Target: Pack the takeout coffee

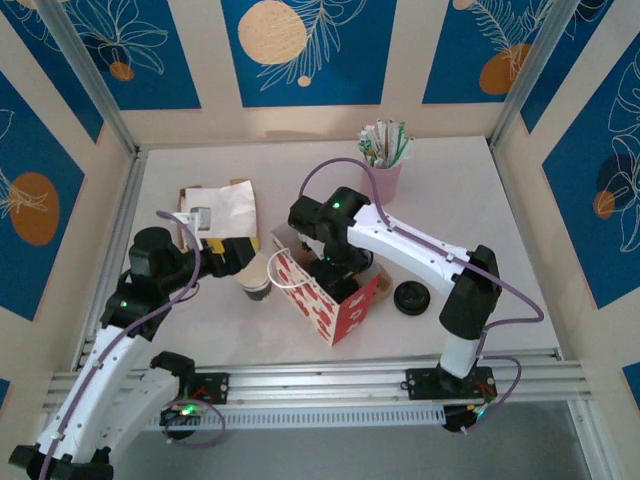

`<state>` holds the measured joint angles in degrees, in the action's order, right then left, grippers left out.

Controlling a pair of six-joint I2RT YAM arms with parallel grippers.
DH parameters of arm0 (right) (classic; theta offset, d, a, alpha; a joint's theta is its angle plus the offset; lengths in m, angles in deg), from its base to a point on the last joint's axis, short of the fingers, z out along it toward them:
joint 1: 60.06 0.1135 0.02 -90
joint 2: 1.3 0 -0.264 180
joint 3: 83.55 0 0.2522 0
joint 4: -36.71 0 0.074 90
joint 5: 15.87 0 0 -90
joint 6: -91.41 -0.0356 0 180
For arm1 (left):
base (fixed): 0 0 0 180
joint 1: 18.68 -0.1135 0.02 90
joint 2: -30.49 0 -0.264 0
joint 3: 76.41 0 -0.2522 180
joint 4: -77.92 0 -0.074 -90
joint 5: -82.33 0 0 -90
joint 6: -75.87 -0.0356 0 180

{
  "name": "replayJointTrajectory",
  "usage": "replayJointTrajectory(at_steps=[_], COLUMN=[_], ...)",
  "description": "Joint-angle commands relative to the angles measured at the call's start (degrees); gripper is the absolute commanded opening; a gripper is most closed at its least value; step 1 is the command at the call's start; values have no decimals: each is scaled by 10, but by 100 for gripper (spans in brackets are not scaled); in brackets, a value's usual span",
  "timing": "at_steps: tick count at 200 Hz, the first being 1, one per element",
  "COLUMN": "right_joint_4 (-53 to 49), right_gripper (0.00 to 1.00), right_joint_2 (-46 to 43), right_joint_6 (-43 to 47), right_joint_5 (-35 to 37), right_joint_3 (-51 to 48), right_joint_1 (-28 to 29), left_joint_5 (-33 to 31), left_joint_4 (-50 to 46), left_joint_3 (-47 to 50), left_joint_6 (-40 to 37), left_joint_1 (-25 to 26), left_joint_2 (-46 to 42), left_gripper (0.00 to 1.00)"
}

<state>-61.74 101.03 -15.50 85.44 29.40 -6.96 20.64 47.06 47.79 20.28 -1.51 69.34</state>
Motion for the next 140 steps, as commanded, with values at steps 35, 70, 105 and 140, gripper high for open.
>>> replayJointTrajectory(at_steps=[35,70,105,140], right_joint_4=[12,25,42,54], right_gripper=[65,65,65,65], right_joint_2=[-1,-9,-17,-24], right_joint_6=[13,15,16,17], right_joint_5=[-17,-16,-16,-17], right_joint_3=[-4,-15,-27,-40], right_joint_1=[-4,-7,-9,-12], left_joint_5=[17,8,-16,-33], left_joint_4=[10,7,-7,-14], left_joint_3=[-53,-83,-120,-150], left_joint_6=[-28,-49,-83,-111], left_joint_1=[15,40,76,112], left_joint_2=[12,40,69,95], left_gripper=[100,100,100,100])
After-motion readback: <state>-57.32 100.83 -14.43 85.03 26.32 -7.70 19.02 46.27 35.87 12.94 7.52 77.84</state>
